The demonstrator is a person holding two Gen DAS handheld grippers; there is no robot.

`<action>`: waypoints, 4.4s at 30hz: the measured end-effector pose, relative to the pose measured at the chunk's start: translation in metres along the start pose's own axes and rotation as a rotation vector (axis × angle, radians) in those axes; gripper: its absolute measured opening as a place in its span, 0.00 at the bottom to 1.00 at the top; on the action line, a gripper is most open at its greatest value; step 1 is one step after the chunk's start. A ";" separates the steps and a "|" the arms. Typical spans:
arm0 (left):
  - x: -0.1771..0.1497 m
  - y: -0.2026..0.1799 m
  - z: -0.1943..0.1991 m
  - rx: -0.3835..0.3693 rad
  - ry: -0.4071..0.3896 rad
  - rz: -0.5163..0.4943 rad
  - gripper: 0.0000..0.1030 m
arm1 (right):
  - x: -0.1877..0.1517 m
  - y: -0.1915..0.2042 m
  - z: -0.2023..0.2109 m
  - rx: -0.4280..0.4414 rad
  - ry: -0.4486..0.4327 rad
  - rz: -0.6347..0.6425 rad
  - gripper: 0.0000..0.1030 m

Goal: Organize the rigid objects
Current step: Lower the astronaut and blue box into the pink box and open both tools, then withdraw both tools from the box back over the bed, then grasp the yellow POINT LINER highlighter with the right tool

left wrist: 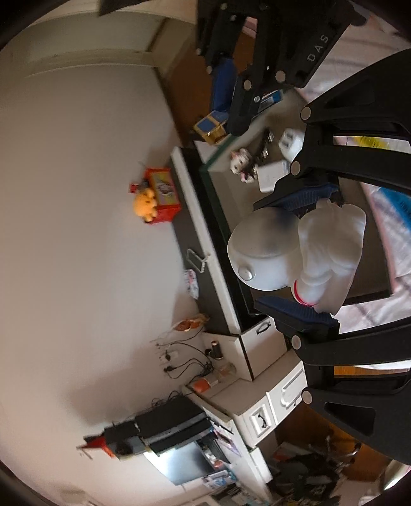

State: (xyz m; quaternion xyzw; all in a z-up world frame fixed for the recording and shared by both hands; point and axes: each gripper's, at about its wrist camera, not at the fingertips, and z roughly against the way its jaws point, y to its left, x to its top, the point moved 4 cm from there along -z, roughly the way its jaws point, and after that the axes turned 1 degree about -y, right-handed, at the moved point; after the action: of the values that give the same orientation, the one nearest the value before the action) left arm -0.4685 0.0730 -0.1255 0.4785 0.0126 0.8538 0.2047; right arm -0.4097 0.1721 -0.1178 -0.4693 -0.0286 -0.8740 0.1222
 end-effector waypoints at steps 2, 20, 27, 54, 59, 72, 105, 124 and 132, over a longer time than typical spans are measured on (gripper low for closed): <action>0.002 0.002 -0.026 -0.035 0.041 0.012 0.53 | 0.001 -0.005 -0.024 0.009 0.042 -0.002 0.20; -0.011 0.001 -0.146 -0.039 0.249 0.015 0.54 | -0.009 -0.024 -0.135 -0.015 0.238 0.025 0.21; -0.006 0.015 -0.128 0.007 0.204 0.060 0.67 | 0.008 -0.023 -0.115 -0.041 0.157 0.014 0.46; -0.060 0.005 0.143 0.078 -0.117 0.150 1.00 | -0.025 0.025 0.136 -0.134 -0.150 0.006 1.00; -0.087 -0.003 0.167 0.095 -0.109 0.158 1.00 | -0.053 0.024 0.161 -0.162 -0.154 -0.029 1.00; -0.125 -0.004 0.156 0.124 -0.037 0.188 1.00 | -0.092 0.019 0.149 -0.178 -0.093 -0.086 1.00; -0.111 0.069 0.013 0.072 0.154 0.246 1.00 | -0.139 0.061 -0.032 -0.116 0.297 -0.254 1.00; -0.120 0.055 -0.065 0.016 0.296 0.180 0.32 | -0.164 -0.033 0.000 -0.330 0.317 -0.280 1.00; -0.120 0.054 -0.069 -0.015 0.297 0.186 0.28 | -0.172 -0.069 0.007 -0.282 0.312 -0.311 0.83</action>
State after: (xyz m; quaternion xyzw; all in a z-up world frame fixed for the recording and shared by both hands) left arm -0.4881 -0.0075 -0.2485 0.3449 -0.0077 0.9303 0.1243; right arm -0.3292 0.2723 -0.2519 -0.3314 0.0407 -0.9394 -0.0773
